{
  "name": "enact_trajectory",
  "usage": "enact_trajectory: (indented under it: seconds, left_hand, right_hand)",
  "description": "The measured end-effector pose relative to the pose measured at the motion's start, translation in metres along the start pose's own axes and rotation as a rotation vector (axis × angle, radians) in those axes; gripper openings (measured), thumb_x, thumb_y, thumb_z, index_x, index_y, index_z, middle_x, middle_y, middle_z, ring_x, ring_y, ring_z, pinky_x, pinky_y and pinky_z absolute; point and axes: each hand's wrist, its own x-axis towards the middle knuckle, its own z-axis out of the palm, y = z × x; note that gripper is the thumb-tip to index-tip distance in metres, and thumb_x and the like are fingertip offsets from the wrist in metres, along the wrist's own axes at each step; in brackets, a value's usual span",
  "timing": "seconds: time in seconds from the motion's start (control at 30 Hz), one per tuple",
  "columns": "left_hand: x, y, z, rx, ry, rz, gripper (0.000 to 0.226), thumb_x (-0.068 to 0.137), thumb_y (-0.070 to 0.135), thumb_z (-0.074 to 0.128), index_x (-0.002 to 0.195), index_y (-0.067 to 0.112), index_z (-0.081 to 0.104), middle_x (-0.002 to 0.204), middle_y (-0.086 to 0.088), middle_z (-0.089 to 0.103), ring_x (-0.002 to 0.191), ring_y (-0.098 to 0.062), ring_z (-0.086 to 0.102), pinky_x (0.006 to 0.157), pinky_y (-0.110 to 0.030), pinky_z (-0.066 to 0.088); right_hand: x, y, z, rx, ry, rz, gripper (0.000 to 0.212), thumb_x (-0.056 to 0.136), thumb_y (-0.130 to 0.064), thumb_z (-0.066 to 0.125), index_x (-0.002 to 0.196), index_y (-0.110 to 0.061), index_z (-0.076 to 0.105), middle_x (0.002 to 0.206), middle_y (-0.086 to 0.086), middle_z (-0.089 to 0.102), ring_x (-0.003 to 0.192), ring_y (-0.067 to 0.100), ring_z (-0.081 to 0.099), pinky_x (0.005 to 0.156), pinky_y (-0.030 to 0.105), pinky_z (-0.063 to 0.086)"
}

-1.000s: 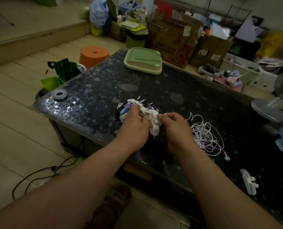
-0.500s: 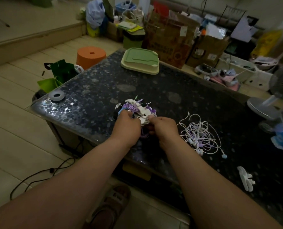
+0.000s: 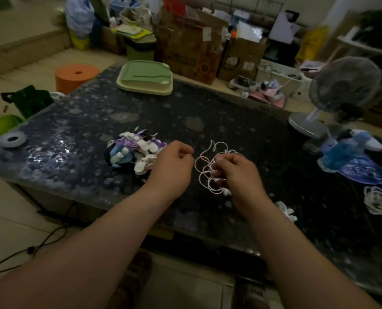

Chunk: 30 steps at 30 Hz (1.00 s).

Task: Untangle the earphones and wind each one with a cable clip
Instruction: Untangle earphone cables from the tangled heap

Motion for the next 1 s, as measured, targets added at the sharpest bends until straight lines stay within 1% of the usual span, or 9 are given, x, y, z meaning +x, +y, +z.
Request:
enact_trajectory:
  seconds: [0.13,0.3,0.4,0.5,0.57,0.67,0.77,0.9,1.0]
  left_hand:
    - [0.004,0.000,0.034,0.054,-0.079,0.000,0.014,0.100,0.013,0.057,0.106,0.020,0.068,0.089,-0.003,0.068,0.076,-0.019,0.065,0.065,-0.033,0.051]
    - [0.012,-0.017,0.060,0.600,-0.284,0.119,0.009,0.096,0.019,0.060,0.097,0.023,0.068,0.103,0.003,0.066,0.094,-0.021,0.064,0.083,-0.036,0.055]
    - [0.013,-0.023,0.069,0.731,-0.346,0.147,0.008,0.094,0.026,0.063,0.089,0.020,0.063,0.101,0.000,0.058,0.091,-0.023,0.062,0.081,-0.039,0.053]
    - [0.018,-0.021,0.071,0.737,-0.300,0.139,0.012,0.093,0.025,0.059,0.083,0.020,0.057,0.089,0.001,0.061,0.083,-0.022,0.061,0.073,-0.038,0.051]
    - [0.021,-0.019,0.074,0.761,-0.313,0.129,0.011,0.092,0.024,0.059,0.082,0.020,0.056,0.087,0.001,0.063,0.082,-0.022,0.061,0.071,-0.037,0.051]
    - [0.021,-0.019,0.075,0.757,-0.333,0.117,0.012,0.092,0.022,0.059,0.081,0.019,0.056,0.087,0.000,0.063,0.083,-0.024,0.061,0.067,-0.034,0.045]
    - [0.022,-0.017,0.072,0.657,-0.316,0.056,0.013,0.094,0.025,0.061,0.083,0.019,0.058,0.086,-0.001,0.065,0.082,-0.022,0.062,0.065,-0.033,0.043]
    - [0.017,-0.004,0.071,0.381,-0.075,0.058,0.014,0.093,0.027,0.064,0.097,0.018,0.054,0.097,-0.003,0.063,0.087,-0.021,0.062,0.067,-0.034,0.045]
    - [0.006,0.010,0.075,0.192,-0.118,0.208,0.051,0.090,0.025,0.072,0.135,0.025,0.047,0.131,0.004,0.054,0.112,-0.013,0.057,0.073,-0.018,0.047]
  right_hand:
    - [0.003,0.012,-0.059,-0.150,0.137,-0.039,0.011,0.101,-0.020,0.064,0.094,-0.020,0.072,0.086,0.005,0.076,0.066,0.008,0.068,0.066,0.032,0.055]
    - [0.012,0.025,-0.089,-0.367,0.101,-0.080,0.011,0.101,-0.023,0.065,0.092,-0.023,0.071,0.080,0.001,0.074,0.069,0.014,0.067,0.061,0.030,0.051]
    - [0.018,0.026,-0.085,-0.457,0.093,-0.116,0.008,0.100,-0.031,0.066,0.095,-0.025,0.069,0.085,-0.006,0.072,0.081,0.013,0.070,0.070,0.032,0.055]
    - [0.026,0.030,-0.072,-0.491,0.029,-0.107,0.032,0.095,-0.054,0.067,0.111,-0.026,0.063,0.089,-0.014,0.071,0.087,0.001,0.066,0.072,0.026,0.051]
    - [0.035,0.035,-0.060,-0.578,-0.015,-0.133,0.051,0.088,-0.065,0.066,0.122,-0.027,0.061,0.101,-0.012,0.070,0.093,0.006,0.067,0.081,0.034,0.055]
    - [0.040,0.035,-0.048,-0.699,-0.046,-0.218,0.022,0.095,-0.047,0.067,0.097,-0.025,0.068,0.087,-0.010,0.068,0.079,0.013,0.067,0.072,0.033,0.054]
    - [0.037,0.013,-0.054,-0.407,-0.051,-0.227,0.016,0.102,-0.032,0.064,0.094,-0.022,0.073,0.082,-0.008,0.072,0.069,0.003,0.067,0.060,0.019,0.050]
    - [0.015,-0.027,-0.079,-0.077,0.021,-0.284,0.024,0.105,-0.032,0.058,0.093,-0.021,0.076,0.069,-0.009,0.066,0.068,0.004,0.060,0.066,0.023,0.052]
    - [-0.006,-0.042,-0.095,0.057,-0.051,-0.323,0.028,0.109,-0.031,0.051,0.097,-0.017,0.073,0.062,-0.003,0.051,0.065,0.013,0.055,0.067,0.029,0.049]
